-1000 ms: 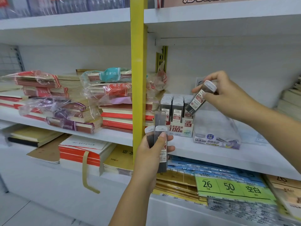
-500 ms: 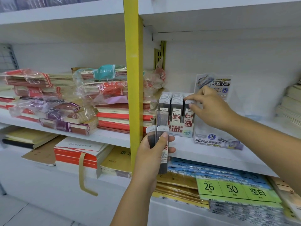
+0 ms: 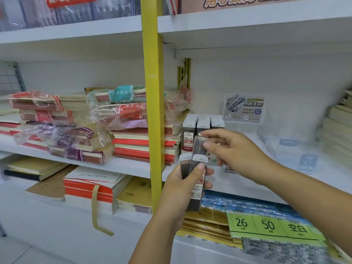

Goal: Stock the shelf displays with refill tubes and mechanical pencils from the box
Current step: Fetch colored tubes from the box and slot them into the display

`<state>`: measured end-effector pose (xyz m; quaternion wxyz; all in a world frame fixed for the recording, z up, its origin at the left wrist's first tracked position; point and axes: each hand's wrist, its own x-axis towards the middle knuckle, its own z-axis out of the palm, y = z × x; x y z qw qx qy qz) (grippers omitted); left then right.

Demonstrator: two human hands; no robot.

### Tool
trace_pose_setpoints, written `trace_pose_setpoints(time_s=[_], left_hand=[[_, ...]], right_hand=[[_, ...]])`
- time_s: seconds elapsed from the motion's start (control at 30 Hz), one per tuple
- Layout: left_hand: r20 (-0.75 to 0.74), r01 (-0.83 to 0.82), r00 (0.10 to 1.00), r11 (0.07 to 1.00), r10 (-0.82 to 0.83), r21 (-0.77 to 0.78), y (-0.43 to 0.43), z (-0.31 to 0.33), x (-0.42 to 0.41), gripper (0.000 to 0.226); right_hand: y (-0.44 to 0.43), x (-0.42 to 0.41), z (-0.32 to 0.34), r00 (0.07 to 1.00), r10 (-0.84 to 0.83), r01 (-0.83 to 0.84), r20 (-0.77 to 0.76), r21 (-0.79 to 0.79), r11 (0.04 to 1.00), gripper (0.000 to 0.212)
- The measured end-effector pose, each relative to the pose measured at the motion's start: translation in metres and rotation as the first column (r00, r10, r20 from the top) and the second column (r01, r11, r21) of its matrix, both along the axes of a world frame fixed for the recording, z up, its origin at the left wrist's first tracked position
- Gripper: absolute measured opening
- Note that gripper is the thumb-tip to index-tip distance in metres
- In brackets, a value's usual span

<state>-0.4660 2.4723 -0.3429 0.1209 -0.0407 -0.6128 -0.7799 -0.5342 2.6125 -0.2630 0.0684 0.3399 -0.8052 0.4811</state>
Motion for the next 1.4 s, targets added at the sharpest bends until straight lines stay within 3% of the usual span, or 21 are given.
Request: trace_pose_setpoints(time_s=[0.07, 0.3, 0.33, 0.5, 0.67, 0.8, 0.93, 1.0, 1.1, 1.27, 1.4], left_hand=[[0.001, 0.028, 1.0, 1.0, -0.028, -0.012, 0.002, 0.002, 0.002, 0.015], [-0.01, 0.063, 0.998, 0.998, -0.063, -0.011, -0.006, 0.0, 0.007, 0.017], [-0.011, 0.057, 0.998, 0.998, -0.057, -0.004, -0.007, 0.0, 0.007, 0.017], [-0.002, -0.042, 0.999, 0.996, 0.042, 0.074, -0.011, -0.005, 0.006, 0.029], [-0.023, -0.148, 0.988, 0.982, 0.152, 0.121, -0.011, -0.001, 0.007, 0.019], [-0.029, -0.188, 0.981, 0.976, 0.192, 0.107, -0.014, 0.001, 0.004, 0.009], [-0.032, -0.224, 0.973, 0.971, 0.227, 0.084, -0.012, 0.004, 0.004, 0.02], [-0.035, -0.238, 0.97, 0.968, 0.241, 0.08, -0.01, 0.004, 0.002, 0.018], [-0.022, -0.251, 0.967, 0.963, 0.254, 0.101, -0.01, 0.005, -0.001, 0.016], [0.007, -0.243, 0.97, 0.962, 0.244, 0.126, -0.01, 0.006, -0.006, 0.013], [0.027, -0.247, 0.969, 0.959, 0.246, 0.138, -0.009, 0.005, -0.009, 0.011]], right_hand=[[0.0, 0.004, 0.002, 0.993, 0.038, -0.033, 0.111, -0.055, 0.998, 0.021], [0.018, 0.003, 0.017, 0.954, 0.095, -0.002, 0.284, -0.313, 0.95, 0.01], [0.021, 0.003, 0.016, 0.956, 0.087, 0.0, 0.28, -0.298, 0.955, 0.005], [0.028, 0.004, 0.007, 0.981, 0.014, 0.01, 0.191, -0.122, 0.993, 0.017], [0.033, 0.011, 0.013, 0.988, 0.026, -0.034, 0.154, 0.047, 0.998, 0.024], [0.031, 0.013, 0.022, 0.999, 0.037, -0.041, 0.023, 0.246, 0.968, 0.027], [0.029, 0.007, 0.02, 0.997, 0.067, -0.045, -0.038, 0.414, 0.909, 0.05], [0.031, 0.0, 0.022, 0.999, 0.044, -0.039, -0.009, 0.331, 0.943, 0.069], [0.032, -0.014, 0.028, 1.0, 0.017, -0.015, -0.024, 0.081, 0.997, 0.086], [0.021, -0.035, 0.036, 0.96, -0.111, 0.049, -0.258, -0.235, 0.971, 0.067], [0.014, -0.045, 0.031, 0.886, -0.232, 0.188, -0.401, -0.147, 0.971, 0.045]])
